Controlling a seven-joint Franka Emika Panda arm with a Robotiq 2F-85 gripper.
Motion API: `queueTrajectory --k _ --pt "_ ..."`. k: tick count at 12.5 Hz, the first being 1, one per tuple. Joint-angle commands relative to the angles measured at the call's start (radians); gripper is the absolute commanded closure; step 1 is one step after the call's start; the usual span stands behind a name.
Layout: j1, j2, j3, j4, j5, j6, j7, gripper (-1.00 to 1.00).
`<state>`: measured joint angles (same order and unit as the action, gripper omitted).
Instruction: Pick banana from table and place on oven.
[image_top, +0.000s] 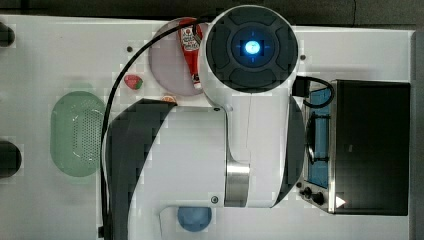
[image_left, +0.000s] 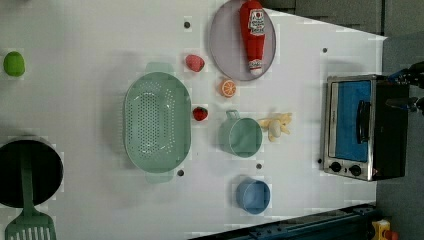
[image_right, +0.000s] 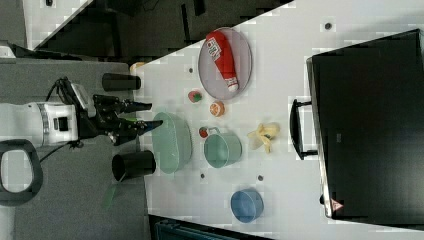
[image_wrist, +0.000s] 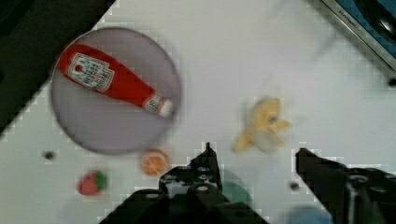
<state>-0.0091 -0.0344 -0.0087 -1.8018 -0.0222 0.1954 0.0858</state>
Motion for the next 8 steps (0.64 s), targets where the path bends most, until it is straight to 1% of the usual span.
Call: queueTrajectory --k 1,3,6,8 --pt "-0.003 -0.478 -0.037 -0.302 -0.007 -0.149 0.073 -0.58" --pt "-0.003 -0.478 -0.037 -0.302 -0.007 -0.149 0.073 -1.00" --pt "-0.003 -0.467 -0.037 -0.307 -0.007 -0.148 0.073 -1.00" --pt "-0.003 -0.442 -0.037 -0.338 -0.007 -0.115 0.073 -1.00"
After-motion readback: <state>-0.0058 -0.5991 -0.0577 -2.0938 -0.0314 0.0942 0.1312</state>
